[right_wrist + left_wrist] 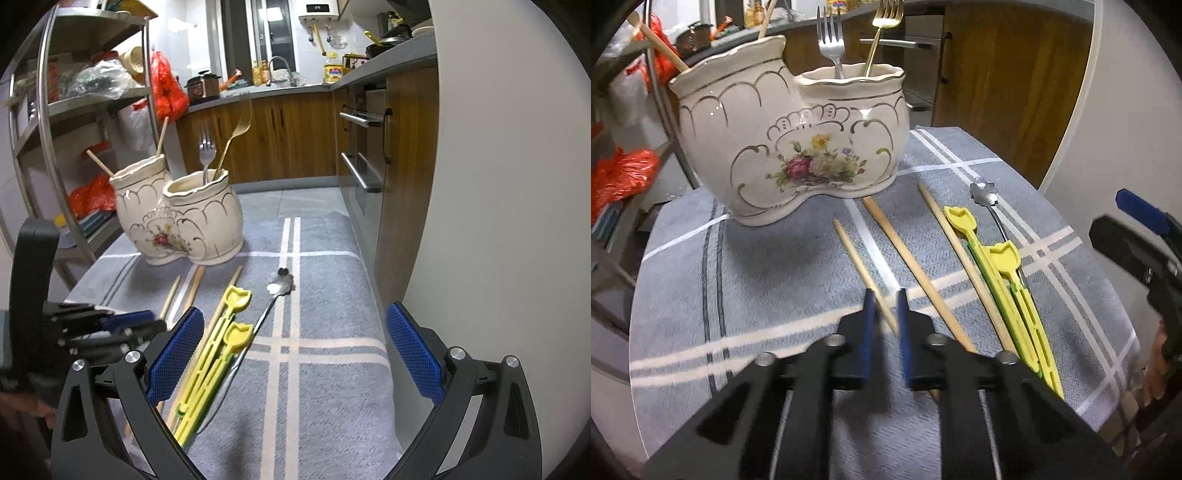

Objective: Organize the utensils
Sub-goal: 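Open both tools and withdraw them back over the cloth, then grasp a wooden chopstick with the left tool while the right tool grasps a yellow tulip utensil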

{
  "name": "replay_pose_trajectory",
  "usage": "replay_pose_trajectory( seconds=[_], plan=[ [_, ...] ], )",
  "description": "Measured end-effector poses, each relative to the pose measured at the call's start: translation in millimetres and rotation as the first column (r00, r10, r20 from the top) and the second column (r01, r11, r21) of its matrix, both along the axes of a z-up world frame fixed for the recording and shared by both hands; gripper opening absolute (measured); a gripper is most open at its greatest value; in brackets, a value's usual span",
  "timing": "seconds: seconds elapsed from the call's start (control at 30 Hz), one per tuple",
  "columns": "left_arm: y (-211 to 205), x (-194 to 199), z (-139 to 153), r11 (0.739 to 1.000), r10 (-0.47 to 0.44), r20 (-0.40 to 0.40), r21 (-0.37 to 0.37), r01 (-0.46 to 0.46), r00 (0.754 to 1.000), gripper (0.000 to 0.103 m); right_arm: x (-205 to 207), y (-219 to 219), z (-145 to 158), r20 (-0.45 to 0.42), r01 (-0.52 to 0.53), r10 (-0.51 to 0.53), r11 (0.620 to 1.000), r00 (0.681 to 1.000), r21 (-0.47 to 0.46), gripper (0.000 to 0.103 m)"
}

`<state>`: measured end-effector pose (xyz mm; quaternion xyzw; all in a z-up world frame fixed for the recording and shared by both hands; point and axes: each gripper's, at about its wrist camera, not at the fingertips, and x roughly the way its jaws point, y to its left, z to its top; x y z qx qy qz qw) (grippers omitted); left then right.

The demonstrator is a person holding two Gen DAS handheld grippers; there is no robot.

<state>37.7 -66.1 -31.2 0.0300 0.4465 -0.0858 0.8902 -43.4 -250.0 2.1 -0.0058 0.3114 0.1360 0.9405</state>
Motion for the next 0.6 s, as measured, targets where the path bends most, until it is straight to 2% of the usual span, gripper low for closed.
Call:
replay_pose_trajectory(
  seconds=[0.1,0.23,0.33,0.47,0.6],
  plan=[
    [10.2,3.7,0.9,1.0,-0.015,-0.018,-0.022,0.014,1.0,0.008,1.1,7.1,-3.2,-0.026,-0.016,0.015,1.0,1.0,-0.021,0.098],
    [25.5,0.4,2.2,0.999,-0.026,-0.026,-0.031,0.026,0.999,0.004,-0.1,15.8,-7.9,-0.064,-0.044,0.04,0.998,0.997,-0.052,0.093],
    [37.7,-7.5,2.4,0.999,-0.047,-0.028,-0.028,0.046,0.999,0.004,1.2,21.2,-13.7,-0.122,-0.059,0.052,0.997,0.991,-0.057,0.069],
    [47.6,-20.9,4.4,0.997,-0.075,-0.007,-0.024,0.075,0.997,0.004,-2.6,30.6,-20.3,-0.175,-0.097,0.086,0.994,0.981,-0.056,0.052],
    [57.2,-34.4,5.3,0.996,-0.089,0.031,-0.002,0.089,0.996,0.004,-6.6,39.9,-24.8,-0.222,-0.126,0.113,0.991,0.969,-0.048,0.028]
  ],
)
